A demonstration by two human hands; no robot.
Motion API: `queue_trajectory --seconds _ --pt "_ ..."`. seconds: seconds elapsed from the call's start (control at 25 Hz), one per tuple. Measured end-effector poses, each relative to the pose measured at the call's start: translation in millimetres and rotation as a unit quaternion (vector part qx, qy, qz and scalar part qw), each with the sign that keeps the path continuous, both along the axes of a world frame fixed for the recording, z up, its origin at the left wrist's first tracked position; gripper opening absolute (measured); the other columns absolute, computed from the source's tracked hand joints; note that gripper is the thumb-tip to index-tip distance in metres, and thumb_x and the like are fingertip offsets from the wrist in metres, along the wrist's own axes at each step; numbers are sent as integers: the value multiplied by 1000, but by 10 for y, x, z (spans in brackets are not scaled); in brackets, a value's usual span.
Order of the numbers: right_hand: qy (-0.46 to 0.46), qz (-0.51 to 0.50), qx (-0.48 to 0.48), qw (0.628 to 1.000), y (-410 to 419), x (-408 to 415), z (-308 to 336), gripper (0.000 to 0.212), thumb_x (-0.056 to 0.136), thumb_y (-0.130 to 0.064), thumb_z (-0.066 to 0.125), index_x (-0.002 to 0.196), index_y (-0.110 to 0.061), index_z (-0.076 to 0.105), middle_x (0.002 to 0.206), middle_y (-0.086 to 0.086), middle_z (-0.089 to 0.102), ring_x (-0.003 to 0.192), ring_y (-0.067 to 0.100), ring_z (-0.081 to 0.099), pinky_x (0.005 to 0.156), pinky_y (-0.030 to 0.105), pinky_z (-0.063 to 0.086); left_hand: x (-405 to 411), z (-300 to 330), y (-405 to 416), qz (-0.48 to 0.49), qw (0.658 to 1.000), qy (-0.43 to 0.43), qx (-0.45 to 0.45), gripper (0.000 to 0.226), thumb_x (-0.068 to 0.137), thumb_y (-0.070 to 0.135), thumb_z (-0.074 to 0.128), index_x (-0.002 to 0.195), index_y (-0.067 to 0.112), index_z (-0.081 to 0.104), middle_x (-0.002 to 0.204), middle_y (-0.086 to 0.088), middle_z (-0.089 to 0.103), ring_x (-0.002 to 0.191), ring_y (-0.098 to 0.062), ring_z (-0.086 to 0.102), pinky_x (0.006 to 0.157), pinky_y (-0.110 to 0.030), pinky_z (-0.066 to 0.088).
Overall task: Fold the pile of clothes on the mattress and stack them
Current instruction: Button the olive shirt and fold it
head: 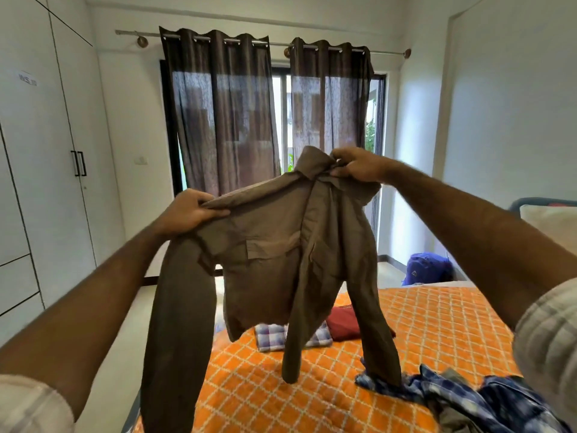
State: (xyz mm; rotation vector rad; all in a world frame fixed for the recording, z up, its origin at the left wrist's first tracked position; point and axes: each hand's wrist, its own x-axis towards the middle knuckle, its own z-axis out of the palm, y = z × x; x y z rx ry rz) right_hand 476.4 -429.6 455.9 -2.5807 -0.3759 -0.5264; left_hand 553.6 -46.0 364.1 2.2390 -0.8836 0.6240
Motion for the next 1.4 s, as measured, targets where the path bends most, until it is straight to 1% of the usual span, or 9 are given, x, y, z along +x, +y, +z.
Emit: queue_trajectory --seconds 0.16,0.28,0.4,0.52,0.64,0.8,1.0,1.24,1.4 --pt "295 116 129 940 -114 -290 36 61 69 -26 89 121 -4 67 111 12 72 88 21 71 80 30 61 -347 157 226 -141 938 315 -21 60 40 55 98 80 13 81 84 -11 75 70 -17 71 60 -21 57" --pt "315 210 195 905 -166 -264 29 40 50 -27 95 83 -11 79 96 4 74 82 15 70 81 26 58 -462 200 346 -247 892 374 -61 68 34 46 102 91 14 82 92 -11 75 75 -18 72 63 -25 60" --pt "262 223 274 898 -83 -230 10 9 63 -11 72 70 -6 74 79 -1 74 69 8 70 69 20 57 -433 199 450 -314 872 363 -96 76 43 43 100 111 18 78 110 -8 74 92 -19 73 78 -28 61" --pt "300 175 173 922 -6 117 -168 26 79 -6 64 102 6 63 91 5 77 77 13 72 72 24 59 -219 30 473 -253 895 362 -62 84 39 48 100 114 21 76 113 -4 74 96 -19 72 77 -26 60" --pt "315 70 48 945 52 677 -657 77 65 -42 92 123 0 64 113 16 73 93 25 72 82 38 62 206 -456 403 -142 935 326 12 56 73 31 88 123 22 65 111 -12 72 95 -22 72 76 -26 60" --pt "257 3 -108 960 236 1667 -1744 39 92 -10 72 127 1 63 123 21 68 110 31 65 102 49 51 1032 -1514 353 -44 947 281 147 38 90 9 74 121 25 59 104 -11 72 98 -26 68 86 -36 54" --pt "241 -11 -204 949 437 2641 -3098 30 91 -12 69 120 -7 65 120 14 68 111 32 62 91 34 46 1813 -2720 396 68 942 237 227 26 84 9 77 107 18 67 102 -11 71 99 -31 65 75 -29 38" --pt "126 -101 -156 975 605 3361 -4131 35 88 -14 60 122 -19 54 122 10 65 116 34 58 94 45 44 2441 -3733 303 190 951 138 199 46 82 5 66 126 17 61 126 -15 64 111 -40 61 90 -49 52" --pt "150 -99 -99 979 281 3046 -4985 47 88 -21 65 133 -14 51 134 12 54 123 35 52 92 46 44 2318 -4472 -317 95 942 61 315 49 81 17 67 129 14 61 141 -13 54 124 -37 53 97 -50 45"
